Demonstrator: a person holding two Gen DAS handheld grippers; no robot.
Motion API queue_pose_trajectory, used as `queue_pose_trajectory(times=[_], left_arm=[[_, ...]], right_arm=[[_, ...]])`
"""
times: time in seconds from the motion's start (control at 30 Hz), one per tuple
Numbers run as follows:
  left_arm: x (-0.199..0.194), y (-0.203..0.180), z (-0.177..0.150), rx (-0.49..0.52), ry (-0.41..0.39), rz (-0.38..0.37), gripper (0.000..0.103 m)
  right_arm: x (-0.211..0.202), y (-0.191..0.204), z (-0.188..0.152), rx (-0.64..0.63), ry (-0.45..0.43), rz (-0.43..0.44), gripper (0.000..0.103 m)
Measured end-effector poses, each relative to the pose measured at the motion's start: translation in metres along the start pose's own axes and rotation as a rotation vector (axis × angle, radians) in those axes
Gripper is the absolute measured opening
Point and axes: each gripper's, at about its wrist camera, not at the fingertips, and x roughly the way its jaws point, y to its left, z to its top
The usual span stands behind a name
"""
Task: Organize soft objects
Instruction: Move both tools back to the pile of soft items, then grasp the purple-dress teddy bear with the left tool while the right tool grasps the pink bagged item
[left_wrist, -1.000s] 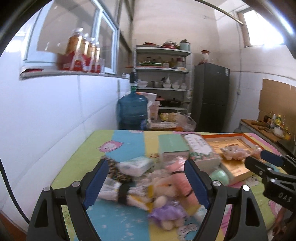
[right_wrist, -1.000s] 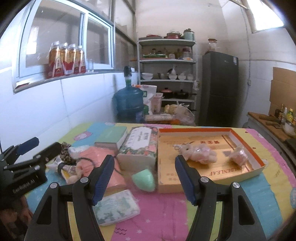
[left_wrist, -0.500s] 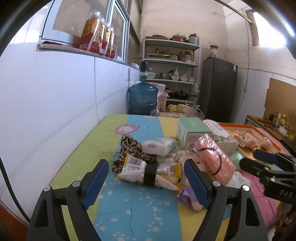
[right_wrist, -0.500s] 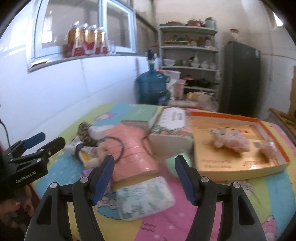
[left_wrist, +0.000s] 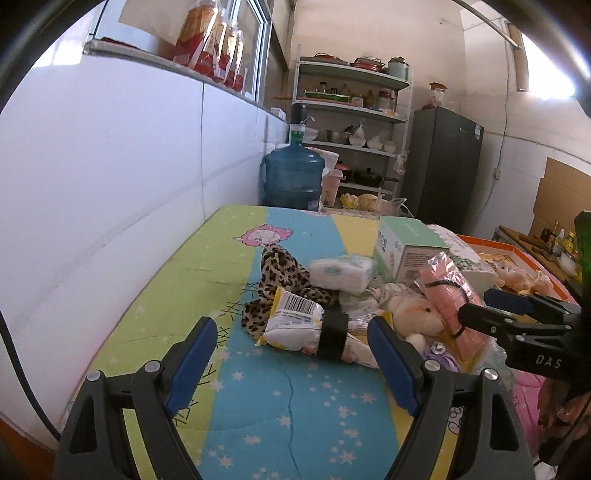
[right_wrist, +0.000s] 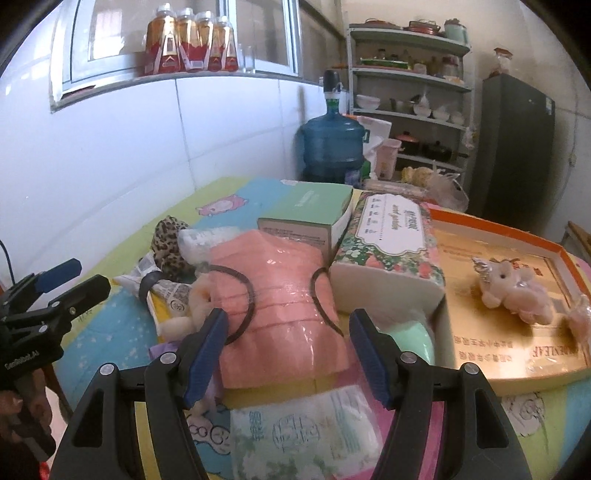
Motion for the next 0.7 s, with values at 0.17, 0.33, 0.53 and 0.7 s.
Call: queue_pose_trajectory(times=[0.17, 0.33, 0.53, 0.7], left_arm=[[0.009, 0.0, 0.0, 0.005, 0.014, -0.012, 0.084], [0.013, -0.001, -0.001, 0.008, 0.024, -0.021, 0.084], [0.016, -0.002, -0.001, 0.01, 0.03, -0.027, 0.084], [0.017, -0.003, -0.001, 0.009, 0.028, -0.033, 0.083]], right_arm=[[0.009, -0.004, 0.002, 0.018, 0.014, 0.056, 0.07], [0.017, -0.006, 0.004, 0.043, 0.041, 0.105, 0.07], [0.02, -0.011, 0.004, 0.07, 0.06, 0.113, 0.05], [0.011, -0.015, 0.004, 0.08, 0.032, 0.085, 0.025]])
